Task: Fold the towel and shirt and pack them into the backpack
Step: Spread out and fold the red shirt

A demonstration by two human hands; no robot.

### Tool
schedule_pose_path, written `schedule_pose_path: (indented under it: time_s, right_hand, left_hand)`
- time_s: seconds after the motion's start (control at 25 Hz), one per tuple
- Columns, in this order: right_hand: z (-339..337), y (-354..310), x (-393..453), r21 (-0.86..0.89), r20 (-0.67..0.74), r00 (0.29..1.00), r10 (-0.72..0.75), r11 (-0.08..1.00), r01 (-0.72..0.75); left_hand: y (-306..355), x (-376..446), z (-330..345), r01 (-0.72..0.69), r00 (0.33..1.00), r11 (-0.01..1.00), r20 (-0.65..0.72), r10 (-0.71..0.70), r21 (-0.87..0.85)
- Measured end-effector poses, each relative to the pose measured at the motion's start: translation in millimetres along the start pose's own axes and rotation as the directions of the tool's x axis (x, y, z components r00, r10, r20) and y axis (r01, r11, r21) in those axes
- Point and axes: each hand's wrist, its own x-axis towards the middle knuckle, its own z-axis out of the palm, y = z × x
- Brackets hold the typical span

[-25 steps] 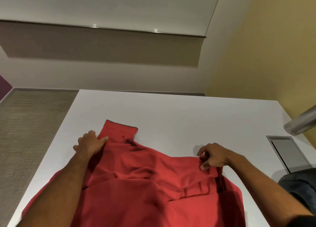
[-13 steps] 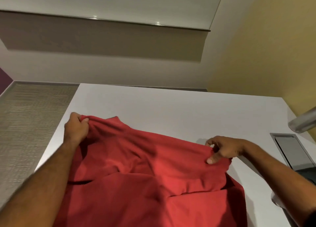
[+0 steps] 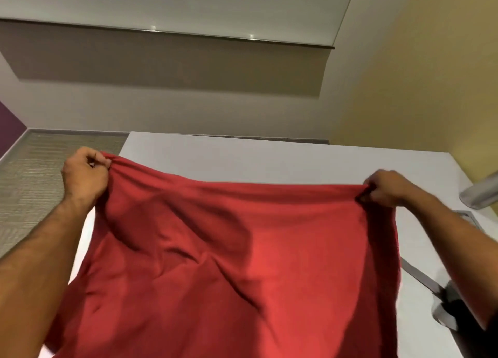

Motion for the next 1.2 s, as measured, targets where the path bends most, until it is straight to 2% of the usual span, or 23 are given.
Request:
schedule_pose_path:
  time_s: [0.04,0.08,0.16,0.24,0.28,0.4,0.48,0.56,0.68,0.84,1.0,1.12,1.2]
  right_hand:
    - [4,-1,7,-0.004,-0.226,0.974,0.032,0.999,-0.034]
    - [10,-2,11,0.019,-0.366,0.927,0.078,0.997,-0.077]
    - [23,-7,9,0.055,-0.476,0.869,0.137,0.991,-0.126]
    - [42,-15,0,0.071,-0.479,0.868,0.129,0.992,-0.108]
    - [55,-21,-7,0.103,-0.476,0.871,0.123,0.991,-0.084]
    - [104,-39,-35,0.225,-0.467,0.882,0.072,0.974,0.04]
    - [143,-47,-59,0.24,-0.44,0.895,-0.074,0.951,0.197]
    - [180,-45,-78,0.184,-0.357,0.907,-0.224,0.935,0.304]
    - [217,-34,-97,0.135,-0.19,0.96,-0.206,0.963,0.234]
    - [236,-15,-111,-0.026,-0.075,0.99,-0.116,0.993,0.114]
    - [229,-3,-117,-0.005,-0.043,0.999,0.001,1.0,-0.001]
    - [216,3,-117,0.161,-0.024,0.999,-0.033,0.986,0.036]
    - [202,7,-125,0.403,-0.182,0.983,0.039,0.914,0.038]
  left_hand:
    - [1,4,3,-0.025,1.0,1.0,-0.008,0.026,0.018]
    - [0,8,6,-0.025,0.999,0.999,0.025,0.023,0.049]
    - [-9,10,12,0.014,0.989,0.974,0.143,-0.048,0.225]
    - [-22,-3,14,-0.01,0.963,0.881,0.242,-0.119,0.473]
    - [-26,-15,13,-0.04,0.959,0.843,0.258,-0.118,0.536]
    - [-31,-63,14,-0.131,0.94,0.826,0.333,-0.071,0.548]
    - [-34,-100,15,-0.249,0.883,0.755,0.462,-0.08,0.607]
    - [-40,-137,14,-0.308,0.807,0.654,0.553,-0.204,0.691]
    - [-55,-185,5,-0.316,0.726,0.585,0.587,-0.357,0.747]
    - [-75,-201,0,-0.259,0.728,0.631,0.577,-0.37,0.731]
    - [-86,-187,0,-0.252,0.742,0.681,0.589,-0.321,0.688]
    - [-89,-180,-3,-0.247,0.748,0.701,0.591,-0.301,0.669]
    - [-87,-182,-7,-0.226,0.764,0.716,0.576,-0.291,0.661]
